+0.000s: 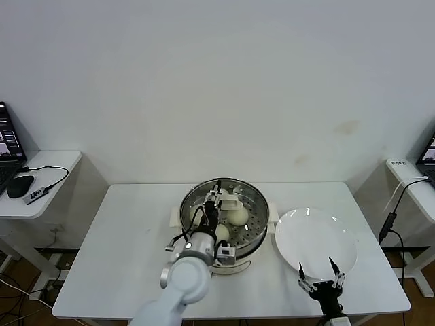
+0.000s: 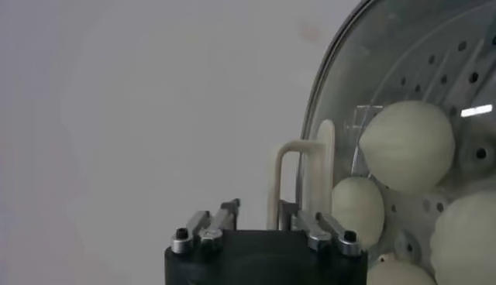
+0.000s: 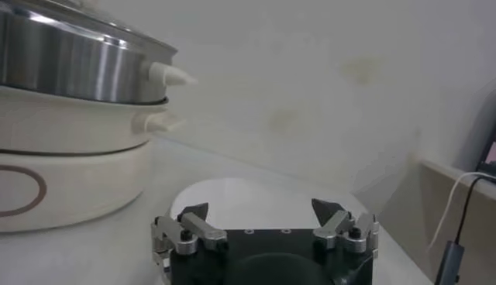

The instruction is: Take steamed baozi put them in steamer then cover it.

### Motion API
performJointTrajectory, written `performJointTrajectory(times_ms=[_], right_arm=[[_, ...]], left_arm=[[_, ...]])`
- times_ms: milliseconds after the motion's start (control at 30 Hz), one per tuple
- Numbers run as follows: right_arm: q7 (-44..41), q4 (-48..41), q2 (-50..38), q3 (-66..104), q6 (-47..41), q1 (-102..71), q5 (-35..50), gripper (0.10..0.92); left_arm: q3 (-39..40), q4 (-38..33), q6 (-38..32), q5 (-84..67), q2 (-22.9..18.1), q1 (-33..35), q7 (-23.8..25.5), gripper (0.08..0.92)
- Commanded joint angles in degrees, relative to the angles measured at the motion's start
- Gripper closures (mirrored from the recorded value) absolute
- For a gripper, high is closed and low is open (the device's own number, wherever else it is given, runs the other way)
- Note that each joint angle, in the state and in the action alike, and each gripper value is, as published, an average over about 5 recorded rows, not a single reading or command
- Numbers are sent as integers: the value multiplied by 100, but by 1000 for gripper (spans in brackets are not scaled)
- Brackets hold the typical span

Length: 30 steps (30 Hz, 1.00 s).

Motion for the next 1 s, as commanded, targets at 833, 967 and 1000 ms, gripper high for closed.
performJointTrajectory(times_ms=[833,967,1000], right_arm=[[-93,402,-526,-131,-119,-419,558,203],[-121,519,-691,-105,-163,-627,841,203],[-121,539,-733,-109,-165,-685,891,203]], left_arm=[[-3828,-2018,-2666,-9676,492,5096,-3473,177],[-3775,-1683,-2893,-9814,569,5255,-3368,177],[-3761,-1624,-2930,-9842,556,5258,-3338,177]])
